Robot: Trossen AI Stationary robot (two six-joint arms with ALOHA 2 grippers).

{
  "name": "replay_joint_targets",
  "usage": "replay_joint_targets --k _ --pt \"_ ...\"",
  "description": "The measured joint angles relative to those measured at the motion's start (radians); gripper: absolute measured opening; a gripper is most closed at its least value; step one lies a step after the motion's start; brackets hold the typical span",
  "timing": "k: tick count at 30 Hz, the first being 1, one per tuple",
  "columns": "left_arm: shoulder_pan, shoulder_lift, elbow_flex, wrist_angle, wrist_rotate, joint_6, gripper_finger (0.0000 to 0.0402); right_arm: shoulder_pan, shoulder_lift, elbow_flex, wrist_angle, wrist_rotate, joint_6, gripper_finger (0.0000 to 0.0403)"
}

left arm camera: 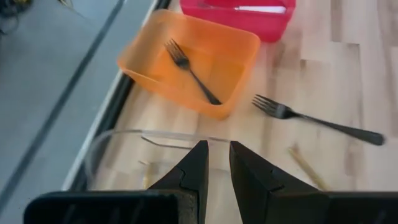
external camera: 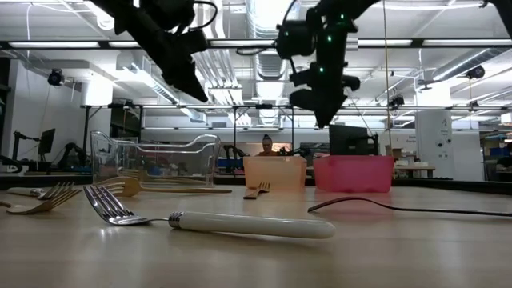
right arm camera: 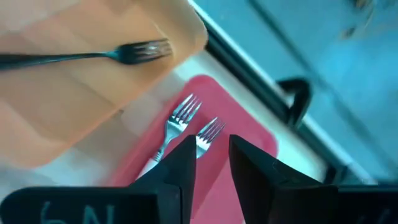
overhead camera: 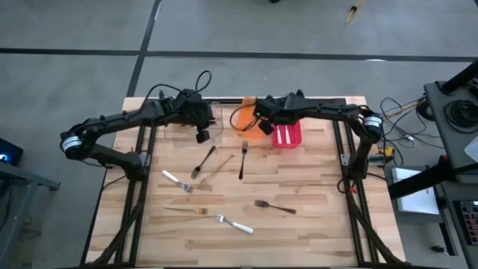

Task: Sort silverware by color (type)
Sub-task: Put the gold fork into the transparent bin

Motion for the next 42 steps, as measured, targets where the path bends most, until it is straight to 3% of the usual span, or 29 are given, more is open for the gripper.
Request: replay_joint_targets --k 10,17,22,33,42 --pt "-0.114 -0.003 0.000 -0.092 0.050 -0.084 0.0048 0.188 -0.013 -0.015 0.075 0.025 -0.215 0.0076" --pt "-0.170 -0.003 0.001 -0.244 0.050 -0.157 0.0048 0.274 -0.013 -0.049 0.207 -0.153 -0.349 0.0070" --pt "-0.216 -0.003 0.001 -0.288 0.050 -0.243 0.0048 0.312 -0.013 -0.109 0.375 -0.259 -0.471 0.0068" --pt "-0.347 -0.002 0.001 -0.289 0.050 -0.446 0.0048 0.360 -0.018 -0.267 0.633 -0.263 -0.559 0.0048" --pt "-0.453 -0.002 -0.011 -0.288 0.047 -0.601 0.0048 0.363 -0.131 -0.375 0.838 -0.331 -0.681 0.0047"
